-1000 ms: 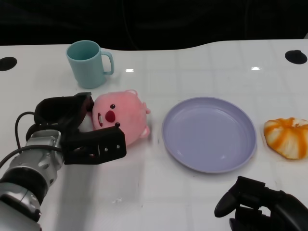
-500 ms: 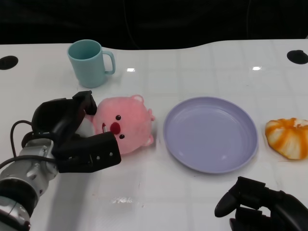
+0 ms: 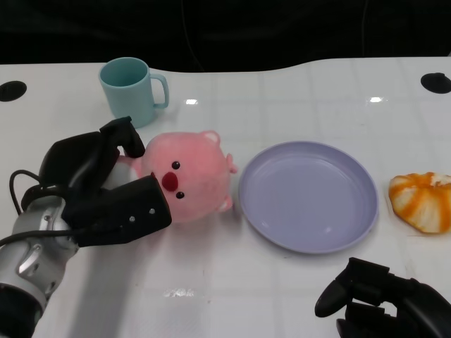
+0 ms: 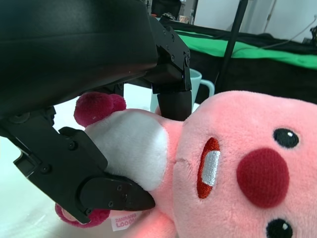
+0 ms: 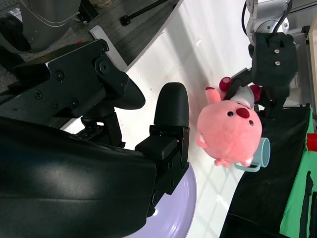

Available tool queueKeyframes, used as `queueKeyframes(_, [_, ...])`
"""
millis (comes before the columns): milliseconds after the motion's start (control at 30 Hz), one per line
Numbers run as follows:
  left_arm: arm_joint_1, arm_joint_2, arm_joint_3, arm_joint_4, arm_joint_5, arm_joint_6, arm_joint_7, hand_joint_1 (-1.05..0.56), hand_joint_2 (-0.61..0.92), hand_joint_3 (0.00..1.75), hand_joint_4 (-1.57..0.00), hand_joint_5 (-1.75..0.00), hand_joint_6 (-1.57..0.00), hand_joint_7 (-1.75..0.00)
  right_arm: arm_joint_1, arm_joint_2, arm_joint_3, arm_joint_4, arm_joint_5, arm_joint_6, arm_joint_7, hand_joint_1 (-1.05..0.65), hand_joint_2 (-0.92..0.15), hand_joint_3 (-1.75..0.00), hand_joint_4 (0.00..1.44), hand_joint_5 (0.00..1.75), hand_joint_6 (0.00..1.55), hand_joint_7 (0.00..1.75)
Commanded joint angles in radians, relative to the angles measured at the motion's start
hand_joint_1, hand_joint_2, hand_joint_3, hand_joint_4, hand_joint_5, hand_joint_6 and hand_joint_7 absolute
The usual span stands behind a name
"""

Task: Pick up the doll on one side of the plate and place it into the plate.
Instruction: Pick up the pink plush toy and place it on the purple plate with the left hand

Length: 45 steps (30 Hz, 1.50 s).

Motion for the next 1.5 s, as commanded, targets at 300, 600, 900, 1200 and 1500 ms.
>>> queueKeyframes(300, [-0.007,-0.055,0.003,-0.177,0.001,0.076,-0.068,-0.15,0.43,1.24,-0.91,-1.75,-0.74,-1.75,0.018,-0.013,-0.004,-0.006,0.005,-0.014,0.013,-0.05,-0.66,-1.07,0.64,1.75,0.51,1.39])
queueKeyframes(600, [-0.126,-0.174,-0.044,-0.102,0.026,0.085,-0.072,-0.17,0.40,1.17,-0.95,-1.75,-0.76,-1.75,0.025,-0.017,0.000,-0.012,-0.003,-0.008,0.013,-0.06,-0.64,-1.09,0.66,1.75,0.51,1.39])
queueKeyframes(900, [-0.260,-0.301,-0.097,0.059,0.048,0.115,-0.071,-0.19,0.42,1.22,-0.94,-1.75,-0.76,-1.75,0.018,-0.012,0.001,-0.006,0.002,-0.001,0.012,-0.04,-0.66,-1.09,0.65,1.75,0.49,1.40])
queueKeyframes(1200, [-0.373,-0.392,-0.137,0.273,0.068,0.100,-0.028,-0.20,0.46,1.10,-0.93,-1.75,-0.73,-1.75,0.004,0.000,0.003,0.008,0.003,0.005,0.001,-0.06,-0.66,-1.09,0.66,1.75,0.49,1.41])
queueKeyframes(1500, [-0.418,-0.439,-0.140,0.400,0.050,0.101,-0.037,-0.17,0.56,0.87,-0.86,-1.75,-0.67,-1.75,0.025,0.005,0.019,-0.003,-0.002,-0.004,-0.005,-0.04,-0.66,-1.10,0.64,1.75,0.47,1.42])
